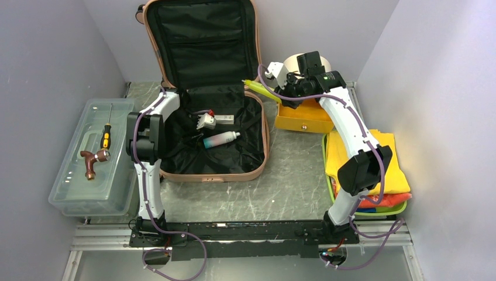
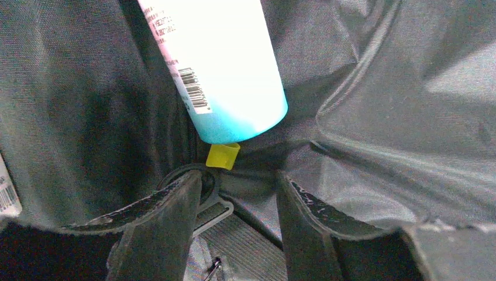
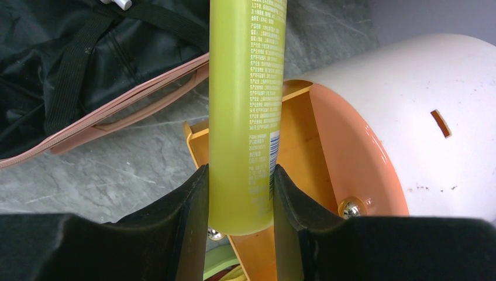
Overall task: Open, take out, and arrange the luggage
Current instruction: Pick up the makeup from the opened luggage.
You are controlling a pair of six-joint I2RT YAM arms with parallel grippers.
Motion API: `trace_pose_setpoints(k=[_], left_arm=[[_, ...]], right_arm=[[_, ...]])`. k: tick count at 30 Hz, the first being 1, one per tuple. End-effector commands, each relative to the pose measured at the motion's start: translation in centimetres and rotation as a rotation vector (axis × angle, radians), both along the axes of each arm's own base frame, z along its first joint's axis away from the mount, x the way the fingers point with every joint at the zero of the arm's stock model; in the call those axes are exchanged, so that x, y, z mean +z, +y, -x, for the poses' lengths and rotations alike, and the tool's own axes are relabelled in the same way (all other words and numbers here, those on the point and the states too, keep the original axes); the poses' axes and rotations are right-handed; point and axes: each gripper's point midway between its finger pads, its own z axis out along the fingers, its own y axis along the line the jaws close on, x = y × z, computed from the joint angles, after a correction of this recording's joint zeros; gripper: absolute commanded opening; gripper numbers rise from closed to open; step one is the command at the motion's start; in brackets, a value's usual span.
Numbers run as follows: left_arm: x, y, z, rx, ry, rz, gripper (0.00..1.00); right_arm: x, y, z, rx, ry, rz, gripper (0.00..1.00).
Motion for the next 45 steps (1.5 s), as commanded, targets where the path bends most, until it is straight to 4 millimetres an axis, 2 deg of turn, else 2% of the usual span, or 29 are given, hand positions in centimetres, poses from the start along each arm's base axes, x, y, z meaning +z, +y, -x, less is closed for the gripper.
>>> trace_pose_setpoints(k=[1,5,9,13,17,26,36,45], left_arm=[[0.6,-1.6,-3.8,-0.074,-0.177,0.078,0.57],[2.2,-1.4,-4.1,-0.082,-0.197,0.079,0.57],[5.1,-1.5,-2.5,-0.15,-0.159,0.124,0.53],[6.0,-1.5,-1.7,-0.196,-0.139,0.137,0.51],[5.1,-1.3,-1.7,-0.198,-0.141,0.119,0.52],[3.2,-1.9,0.0,-0.199,-0.085,0.083,0.53],[0.8,-1.0,-0.5,-0.149,-0.091,-0.004,0.52],[0.1,-0.5,0.0,-0.144,-0.068,-0.028,0.49]], right_arm=[[2.9,0.4,0.2,0.022,-0.09,-0.029,0.0],[2.8,0.3,0.3,0.022,-0.087,-0.027,0.0],[2.7,0.3,0.3,0.022,-0.088,-0.025,0.0],[2.6,0.4,0.2,0.024,-0.084,-0.029,0.0],[2.7,0.5,0.0,0.027,-0.089,-0.032,0.0],[2.4,0.5,-0.1,0.028,-0.082,-0.026,0.0],[2.5,0.7,-0.3,0.032,-0.083,-0.031,0.0],[2.5,0.6,-0.2,0.031,-0.084,-0.03,0.0]])
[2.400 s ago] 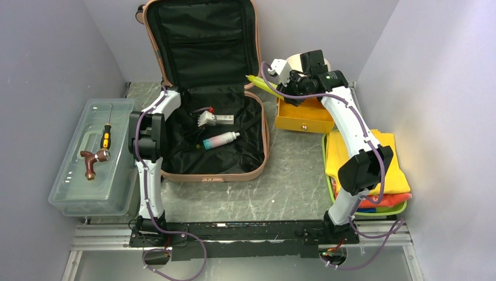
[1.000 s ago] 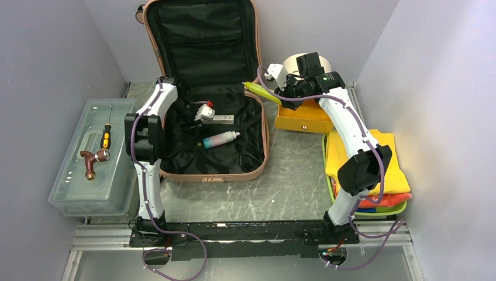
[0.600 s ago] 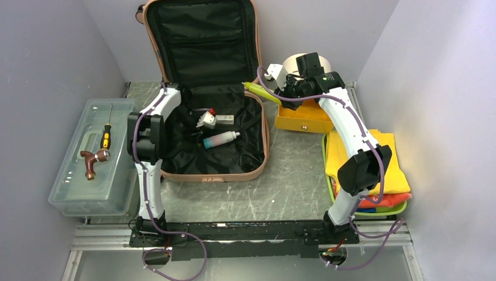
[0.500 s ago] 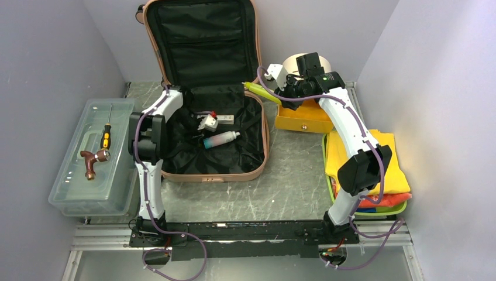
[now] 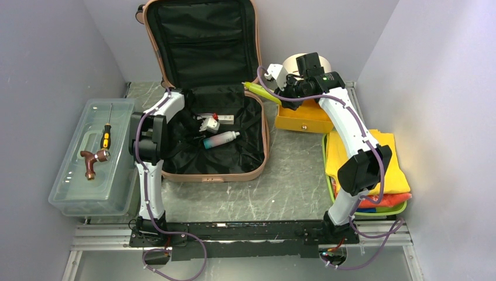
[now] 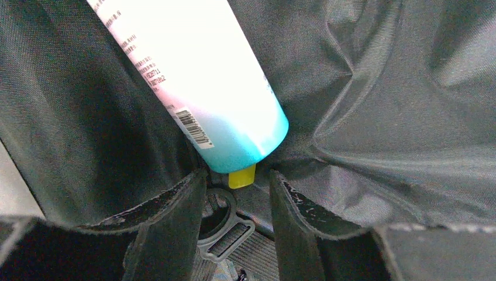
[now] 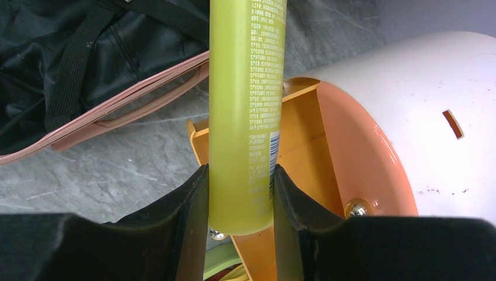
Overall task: Open, take out, and arrange the luggage
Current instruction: Pick up the makeup from the opened luggage.
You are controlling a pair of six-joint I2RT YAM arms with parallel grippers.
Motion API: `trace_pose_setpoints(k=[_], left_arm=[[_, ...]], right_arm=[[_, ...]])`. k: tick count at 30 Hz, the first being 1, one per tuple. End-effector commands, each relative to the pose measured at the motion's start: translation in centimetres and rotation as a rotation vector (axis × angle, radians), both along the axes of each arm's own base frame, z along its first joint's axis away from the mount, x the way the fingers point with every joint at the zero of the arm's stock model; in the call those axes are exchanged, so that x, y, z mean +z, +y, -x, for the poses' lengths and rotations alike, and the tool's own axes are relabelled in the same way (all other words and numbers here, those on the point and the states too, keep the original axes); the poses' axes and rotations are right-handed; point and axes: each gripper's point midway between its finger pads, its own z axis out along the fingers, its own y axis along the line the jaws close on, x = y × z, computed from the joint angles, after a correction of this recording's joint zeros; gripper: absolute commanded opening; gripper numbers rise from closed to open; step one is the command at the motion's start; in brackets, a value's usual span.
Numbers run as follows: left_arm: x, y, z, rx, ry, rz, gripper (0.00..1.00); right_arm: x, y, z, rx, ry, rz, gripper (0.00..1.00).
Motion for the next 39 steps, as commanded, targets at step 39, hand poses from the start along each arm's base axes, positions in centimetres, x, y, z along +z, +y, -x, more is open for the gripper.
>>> trace_pose_setpoints(k=[39], left_arm=[[10.5,-0.6,-3.3,0.365,0.01,0.023,0.17]], right_arm=[[1.0,1.9,2.9,0.156,-0.138,0.312,0.0]])
